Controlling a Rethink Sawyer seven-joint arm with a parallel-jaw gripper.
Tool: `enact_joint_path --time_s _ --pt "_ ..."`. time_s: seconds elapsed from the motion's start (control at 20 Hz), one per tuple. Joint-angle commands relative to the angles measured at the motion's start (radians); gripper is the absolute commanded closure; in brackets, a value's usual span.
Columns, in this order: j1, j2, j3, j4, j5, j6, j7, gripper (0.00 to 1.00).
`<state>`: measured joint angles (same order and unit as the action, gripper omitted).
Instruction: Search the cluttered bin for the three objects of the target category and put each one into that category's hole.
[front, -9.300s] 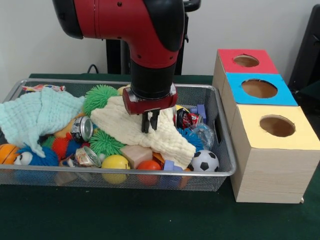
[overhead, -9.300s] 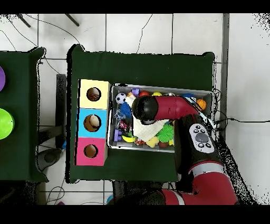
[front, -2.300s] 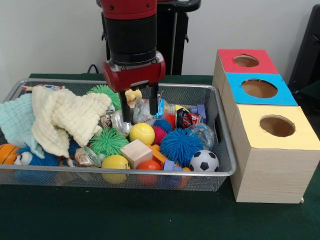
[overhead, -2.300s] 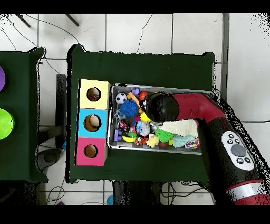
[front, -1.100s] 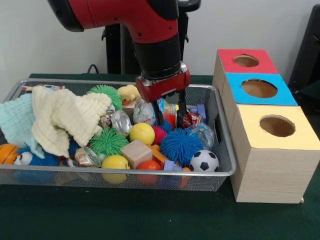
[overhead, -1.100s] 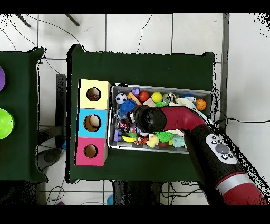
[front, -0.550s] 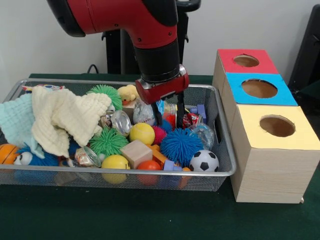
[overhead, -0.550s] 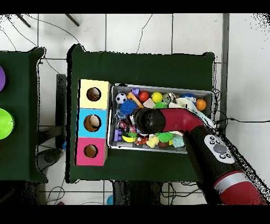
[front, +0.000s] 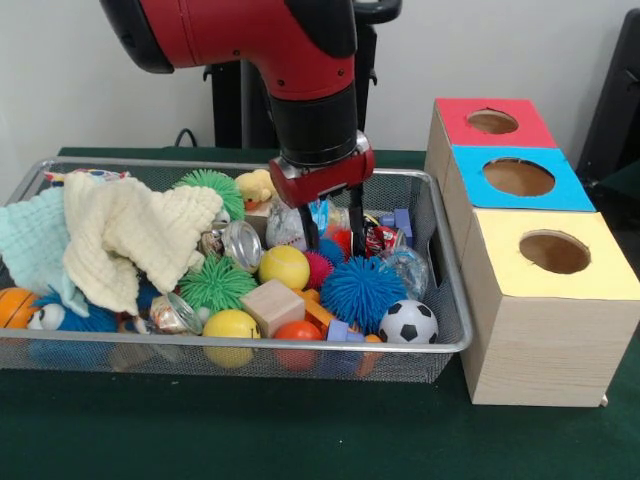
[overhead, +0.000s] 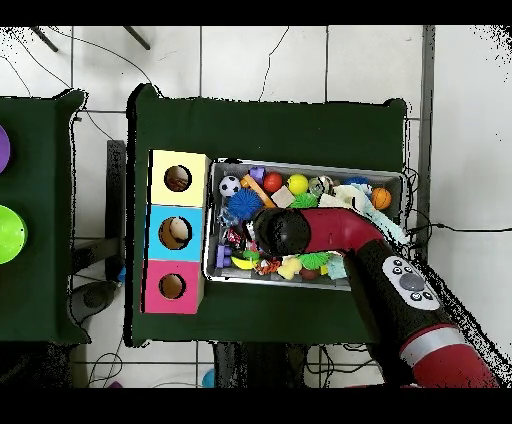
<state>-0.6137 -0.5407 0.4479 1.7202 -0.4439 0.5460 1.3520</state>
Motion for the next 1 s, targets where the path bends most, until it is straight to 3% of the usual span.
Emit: enact_joint_path --time_s 0.05,1.0 --pt "0.033 -0.001 -0.072 -0.019 -0.055 -0.008 0.093 0.00" --pt "0.040 0.011 -0.103 -0.052 -0.068 -0.050 0.060 0.00"
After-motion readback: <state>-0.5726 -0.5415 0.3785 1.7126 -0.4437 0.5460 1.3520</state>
